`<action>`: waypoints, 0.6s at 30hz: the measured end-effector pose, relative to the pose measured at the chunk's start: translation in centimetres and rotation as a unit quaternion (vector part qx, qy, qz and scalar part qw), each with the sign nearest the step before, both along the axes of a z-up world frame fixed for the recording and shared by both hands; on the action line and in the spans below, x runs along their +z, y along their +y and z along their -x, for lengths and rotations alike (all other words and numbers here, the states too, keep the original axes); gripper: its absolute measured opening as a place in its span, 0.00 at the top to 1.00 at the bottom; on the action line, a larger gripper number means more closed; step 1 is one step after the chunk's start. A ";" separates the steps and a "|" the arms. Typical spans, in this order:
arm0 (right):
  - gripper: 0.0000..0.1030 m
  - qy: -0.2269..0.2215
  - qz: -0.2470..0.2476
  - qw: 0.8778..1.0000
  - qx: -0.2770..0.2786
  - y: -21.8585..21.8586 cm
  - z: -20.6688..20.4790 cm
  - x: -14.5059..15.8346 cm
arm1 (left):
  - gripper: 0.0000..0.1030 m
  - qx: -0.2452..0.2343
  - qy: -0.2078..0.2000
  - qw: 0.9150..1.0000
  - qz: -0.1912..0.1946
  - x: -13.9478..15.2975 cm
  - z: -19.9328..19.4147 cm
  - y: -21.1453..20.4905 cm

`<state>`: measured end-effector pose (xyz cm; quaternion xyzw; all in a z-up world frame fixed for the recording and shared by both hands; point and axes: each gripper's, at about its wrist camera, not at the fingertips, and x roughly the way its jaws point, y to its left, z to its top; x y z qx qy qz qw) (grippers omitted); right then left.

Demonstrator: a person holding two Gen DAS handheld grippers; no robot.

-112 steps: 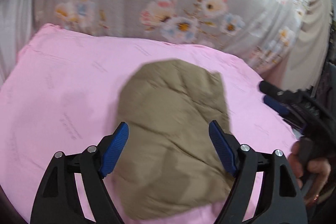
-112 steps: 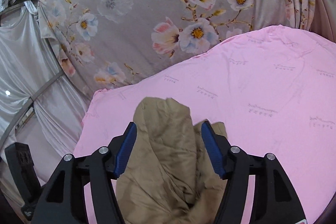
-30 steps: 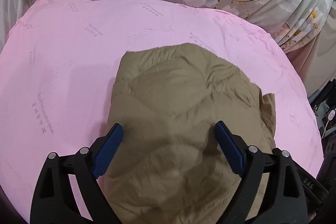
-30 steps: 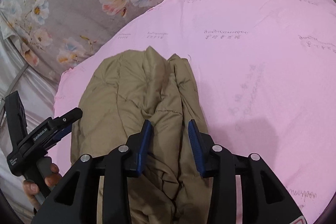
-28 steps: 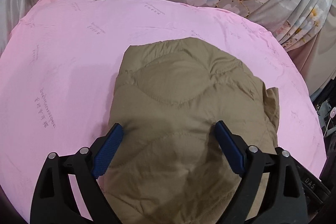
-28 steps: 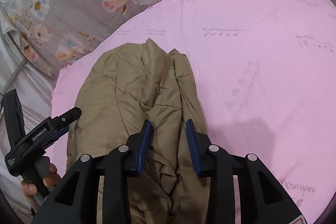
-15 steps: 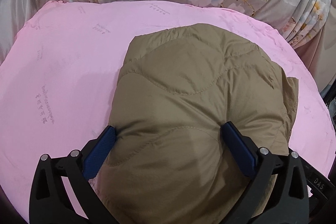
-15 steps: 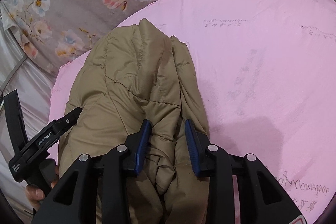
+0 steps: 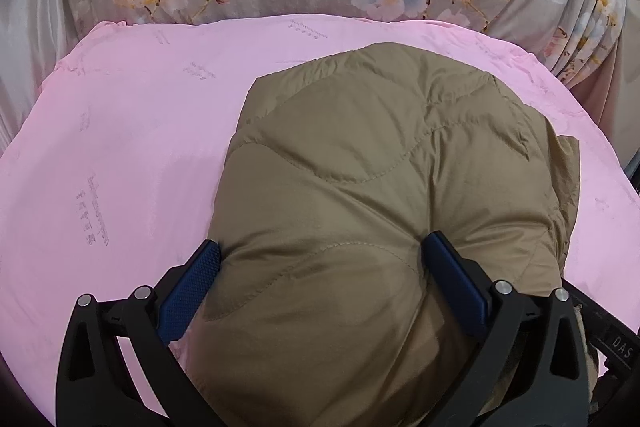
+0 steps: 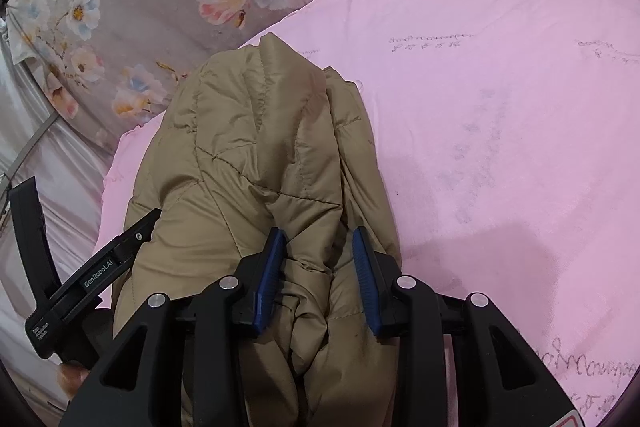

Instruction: Fold large clothes

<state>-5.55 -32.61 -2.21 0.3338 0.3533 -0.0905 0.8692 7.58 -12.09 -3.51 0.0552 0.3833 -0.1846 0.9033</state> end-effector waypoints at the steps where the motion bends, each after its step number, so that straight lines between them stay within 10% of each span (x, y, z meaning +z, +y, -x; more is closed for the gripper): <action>1: 0.69 0.001 -0.005 1.000 -0.001 -0.1 0.0 0.0 | 0.04 0.000 0.000 1.000 0.001 0.0 0.0 0.0; 5: 0.62 0.018 -0.038 0.999 -0.003 -0.9 0.4 0.9 | 0.04 -0.015 0.026 0.999 0.028 0.5 -0.5 1.1; 9: 0.30 0.048 -0.048 0.998 -0.005 -2.4 1.5 1.8 | 0.04 -0.027 0.100 0.993 0.062 0.7 -1.8 3.9; 18: 0.26 0.048 -0.195 0.978 0.053 -3.7 2.2 -1.3 | 0.04 -0.070 0.274 0.943 0.177 -2.0 -3.3 8.6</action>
